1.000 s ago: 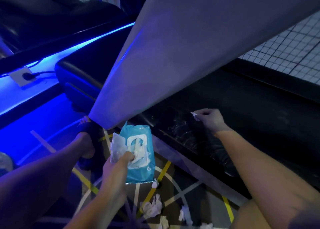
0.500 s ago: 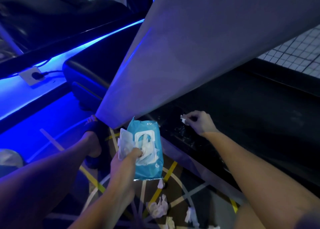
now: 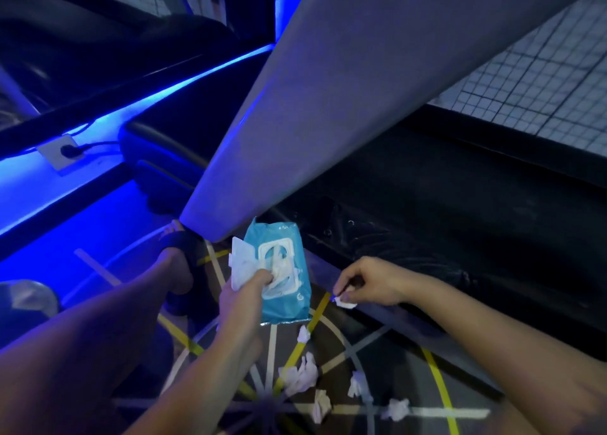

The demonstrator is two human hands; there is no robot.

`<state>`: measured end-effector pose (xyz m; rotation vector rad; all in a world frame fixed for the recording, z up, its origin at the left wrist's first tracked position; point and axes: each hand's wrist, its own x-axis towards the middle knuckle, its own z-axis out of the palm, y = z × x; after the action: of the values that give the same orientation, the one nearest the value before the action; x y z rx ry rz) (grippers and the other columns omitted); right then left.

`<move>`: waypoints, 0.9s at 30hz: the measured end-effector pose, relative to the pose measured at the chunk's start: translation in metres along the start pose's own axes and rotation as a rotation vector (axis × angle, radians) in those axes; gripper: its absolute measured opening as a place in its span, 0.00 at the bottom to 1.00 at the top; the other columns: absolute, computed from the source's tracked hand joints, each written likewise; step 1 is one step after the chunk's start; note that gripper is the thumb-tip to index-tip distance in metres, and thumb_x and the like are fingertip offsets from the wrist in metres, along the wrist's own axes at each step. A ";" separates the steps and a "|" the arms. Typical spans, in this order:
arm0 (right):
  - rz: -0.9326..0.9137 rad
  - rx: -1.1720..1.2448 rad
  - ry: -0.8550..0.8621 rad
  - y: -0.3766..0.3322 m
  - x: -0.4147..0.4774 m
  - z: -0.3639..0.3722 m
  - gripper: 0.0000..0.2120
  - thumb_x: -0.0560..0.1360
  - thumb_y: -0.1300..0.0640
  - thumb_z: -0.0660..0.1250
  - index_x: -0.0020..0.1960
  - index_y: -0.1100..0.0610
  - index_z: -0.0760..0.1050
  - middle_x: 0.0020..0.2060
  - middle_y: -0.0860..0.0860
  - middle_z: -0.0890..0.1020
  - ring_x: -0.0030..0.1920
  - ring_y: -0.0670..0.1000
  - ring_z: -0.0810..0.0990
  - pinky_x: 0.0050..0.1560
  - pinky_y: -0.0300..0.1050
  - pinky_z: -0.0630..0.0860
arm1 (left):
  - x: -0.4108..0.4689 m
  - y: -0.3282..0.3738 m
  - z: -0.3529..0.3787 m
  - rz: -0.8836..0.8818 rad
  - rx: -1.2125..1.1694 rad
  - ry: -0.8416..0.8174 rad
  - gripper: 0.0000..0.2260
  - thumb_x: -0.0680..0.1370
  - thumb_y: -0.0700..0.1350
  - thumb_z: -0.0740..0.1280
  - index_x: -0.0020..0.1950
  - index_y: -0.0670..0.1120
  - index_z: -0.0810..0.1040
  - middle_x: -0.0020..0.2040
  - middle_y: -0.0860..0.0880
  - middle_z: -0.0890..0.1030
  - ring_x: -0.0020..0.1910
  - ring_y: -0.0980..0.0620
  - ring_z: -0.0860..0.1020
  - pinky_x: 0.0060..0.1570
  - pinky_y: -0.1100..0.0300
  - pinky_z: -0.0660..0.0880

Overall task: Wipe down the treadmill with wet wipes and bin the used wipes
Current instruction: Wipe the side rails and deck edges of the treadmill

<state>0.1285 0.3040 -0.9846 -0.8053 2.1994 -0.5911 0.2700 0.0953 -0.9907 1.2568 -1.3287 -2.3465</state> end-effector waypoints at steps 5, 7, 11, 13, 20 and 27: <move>0.057 -0.069 -0.097 -0.020 -0.037 0.005 0.12 0.77 0.49 0.72 0.59 0.51 0.83 0.43 0.41 0.83 0.47 0.42 0.81 0.56 0.39 0.77 | -0.019 0.000 -0.008 -0.018 0.007 -0.072 0.14 0.80 0.39 0.72 0.66 0.43 0.81 0.49 0.43 0.89 0.43 0.44 0.89 0.37 0.53 0.83; 0.052 -0.118 -0.068 -0.025 -0.047 -0.002 0.10 0.77 0.48 0.72 0.57 0.49 0.84 0.45 0.43 0.86 0.48 0.43 0.83 0.57 0.42 0.78 | -0.028 0.002 -0.011 -0.010 0.034 -0.105 0.12 0.80 0.37 0.71 0.64 0.43 0.82 0.46 0.44 0.89 0.37 0.48 0.88 0.28 0.59 0.79; -0.158 0.056 0.376 -0.054 -0.067 -0.026 0.07 0.77 0.54 0.73 0.55 0.49 0.84 0.43 0.39 0.85 0.44 0.36 0.81 0.51 0.36 0.75 | -0.044 0.007 -0.013 0.001 0.097 -0.227 0.13 0.80 0.35 0.71 0.64 0.44 0.81 0.46 0.47 0.89 0.37 0.50 0.88 0.28 0.61 0.79; -0.308 0.103 0.490 -0.075 -0.077 -0.032 0.13 0.77 0.54 0.73 0.61 0.51 0.82 0.49 0.43 0.84 0.49 0.40 0.81 0.54 0.34 0.75 | -0.049 0.009 -0.013 0.021 0.139 -0.285 0.16 0.80 0.35 0.71 0.66 0.45 0.80 0.49 0.48 0.89 0.40 0.50 0.88 0.30 0.61 0.80; -0.373 -0.404 0.260 -0.094 -0.071 -0.001 0.24 0.69 0.42 0.78 0.63 0.46 0.82 0.61 0.45 0.74 0.60 0.47 0.70 0.65 0.34 0.64 | -0.065 0.010 -0.016 0.062 0.176 -0.411 0.17 0.79 0.37 0.74 0.67 0.46 0.80 0.54 0.45 0.89 0.49 0.45 0.88 0.38 0.58 0.82; -0.370 -0.167 0.422 -0.102 -0.078 0.008 0.06 0.74 0.54 0.77 0.48 0.55 0.87 0.50 0.48 0.84 0.48 0.43 0.80 0.55 0.38 0.75 | -0.071 0.008 -0.027 0.069 0.130 -0.437 0.16 0.79 0.50 0.74 0.66 0.46 0.82 0.54 0.45 0.89 0.52 0.44 0.88 0.48 0.53 0.85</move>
<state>0.2151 0.2854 -0.8916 -1.2899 2.5215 -0.8246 0.3331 0.1094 -0.9501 0.7297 -1.6384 -2.6178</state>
